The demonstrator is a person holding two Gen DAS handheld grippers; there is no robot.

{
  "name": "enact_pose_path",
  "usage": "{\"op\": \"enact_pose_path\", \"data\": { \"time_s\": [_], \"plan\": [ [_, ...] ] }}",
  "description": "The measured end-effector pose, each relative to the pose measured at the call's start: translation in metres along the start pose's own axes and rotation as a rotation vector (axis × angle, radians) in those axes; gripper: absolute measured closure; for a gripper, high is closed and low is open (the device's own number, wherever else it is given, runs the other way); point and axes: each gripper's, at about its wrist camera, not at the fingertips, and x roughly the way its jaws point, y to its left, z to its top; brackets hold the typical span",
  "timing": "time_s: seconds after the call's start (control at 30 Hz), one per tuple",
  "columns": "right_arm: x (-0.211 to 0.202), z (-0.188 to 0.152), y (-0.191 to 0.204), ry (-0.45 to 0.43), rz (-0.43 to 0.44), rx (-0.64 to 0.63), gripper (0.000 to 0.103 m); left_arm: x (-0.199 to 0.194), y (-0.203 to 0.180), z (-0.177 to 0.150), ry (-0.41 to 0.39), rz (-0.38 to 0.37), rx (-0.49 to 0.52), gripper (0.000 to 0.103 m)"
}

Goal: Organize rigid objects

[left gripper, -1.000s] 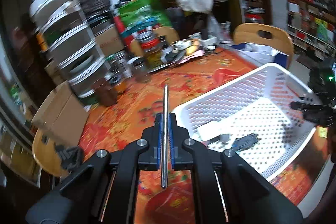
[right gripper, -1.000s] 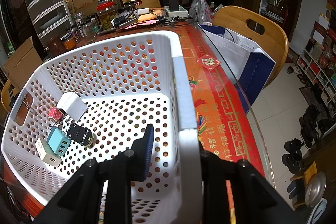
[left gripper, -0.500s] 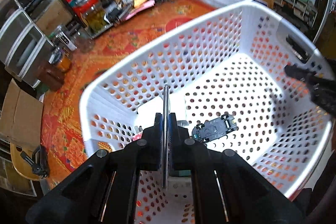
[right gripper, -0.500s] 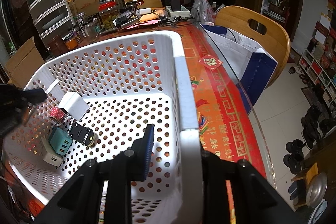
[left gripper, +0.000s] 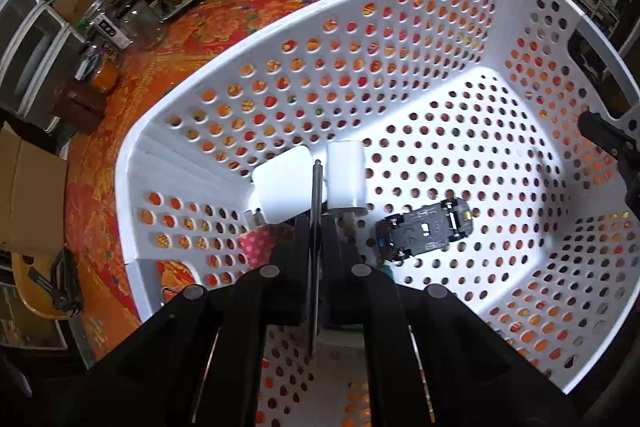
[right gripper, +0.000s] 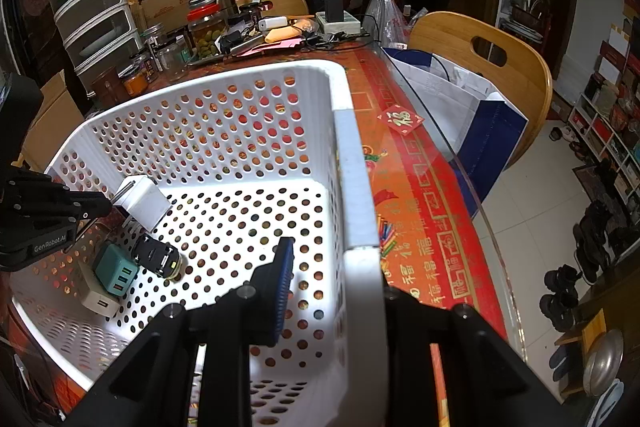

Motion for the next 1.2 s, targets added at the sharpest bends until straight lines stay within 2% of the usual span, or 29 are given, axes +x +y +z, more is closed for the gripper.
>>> {"op": "enact_pose_path", "data": {
  "time_s": [0.03, 0.1, 0.17, 0.2, 0.23, 0.27, 0.33, 0.4, 0.43, 0.47, 0.5, 0.53, 0.63, 0.7, 0.77, 0.87, 0.93, 0.97, 1.07, 1.2],
  "plan": [
    [0.000, 0.000, 0.000, 0.001, 0.002, 0.000, 0.078, 0.001, 0.001, 0.000, 0.000, -0.007, -0.005, 0.098],
    [0.000, 0.001, -0.001, 0.003, 0.002, -0.003, 0.078, 0.001, 0.002, 0.000, 0.009, -0.014, -0.013, 0.089],
    [0.000, 0.001, -0.001, 0.004, 0.003, -0.004, 0.078, -0.001, 0.005, -0.001, -0.001, -0.021, -0.025, 0.064],
    [0.000, 0.001, -0.001, 0.004, 0.004, -0.003, 0.077, -0.005, 0.005, -0.002, -0.027, -0.031, -0.025, 0.061],
    [0.000, 0.001, -0.001, 0.004, 0.006, -0.002, 0.077, -0.007, 0.004, -0.003, -0.036, -0.033, -0.022, 0.051],
    [0.000, 0.001, -0.001, 0.006, 0.008, 0.000, 0.076, -0.009, 0.002, -0.003, -0.037, -0.027, -0.011, 0.034],
    [0.000, 0.001, -0.001, 0.009, 0.008, 0.000, 0.065, -0.012, -0.001, -0.003, -0.042, -0.005, 0.003, 0.020],
    [0.000, 0.000, -0.001, 0.008, 0.006, 0.003, 0.036, -0.017, -0.003, -0.004, -0.065, 0.008, 0.010, 0.014],
    [0.000, 0.000, -0.001, 0.008, 0.001, 0.008, 0.030, -0.018, -0.003, -0.005, -0.072, 0.010, 0.008, 0.011],
    [0.001, 0.001, -0.002, 0.017, -0.009, 0.015, 0.020, -0.022, -0.001, -0.006, -0.093, 0.011, 0.002, 0.007],
    [0.000, 0.001, -0.001, 0.027, -0.023, 0.011, 0.014, -0.028, 0.001, -0.007, -0.120, 0.015, -0.005, 0.004],
    [-0.002, 0.002, 0.000, 0.023, -0.042, -0.002, 0.014, -0.034, 0.003, -0.009, -0.145, 0.028, -0.019, 0.000],
    [-0.028, 0.005, 0.000, -0.044, -0.045, 0.024, 0.011, -0.069, 0.010, -0.023, -0.275, 0.026, -0.060, 0.000],
    [-0.057, 0.001, 0.002, -0.121, -0.028, 0.044, 0.003, -0.102, 0.012, -0.042, -0.392, 0.038, -0.080, 0.000],
    [-0.090, -0.008, 0.010, -0.210, -0.019, 0.049, 0.001, -0.135, 0.014, -0.072, -0.497, 0.068, -0.110, 0.000],
    [-0.133, -0.029, 0.032, -0.312, -0.057, 0.030, 0.000, -0.176, 0.017, -0.124, -0.629, 0.116, -0.169, 0.000],
    [-0.155, -0.047, 0.053, -0.351, -0.087, 0.004, 0.000, -0.196, 0.016, -0.156, -0.682, 0.123, -0.210, 0.000],
    [-0.161, -0.054, 0.062, -0.358, -0.094, -0.013, 0.000, -0.205, 0.017, -0.174, -0.702, 0.103, -0.233, 0.000],
    [-0.182, -0.080, 0.094, -0.365, -0.073, -0.074, 0.000, -0.219, 0.014, -0.213, -0.716, 0.056, -0.259, 0.000],
    [-0.206, -0.112, 0.117, -0.361, -0.026, -0.084, 0.000, -0.230, 0.003, -0.261, -0.715, 0.071, -0.274, 0.000]
  ]
}}
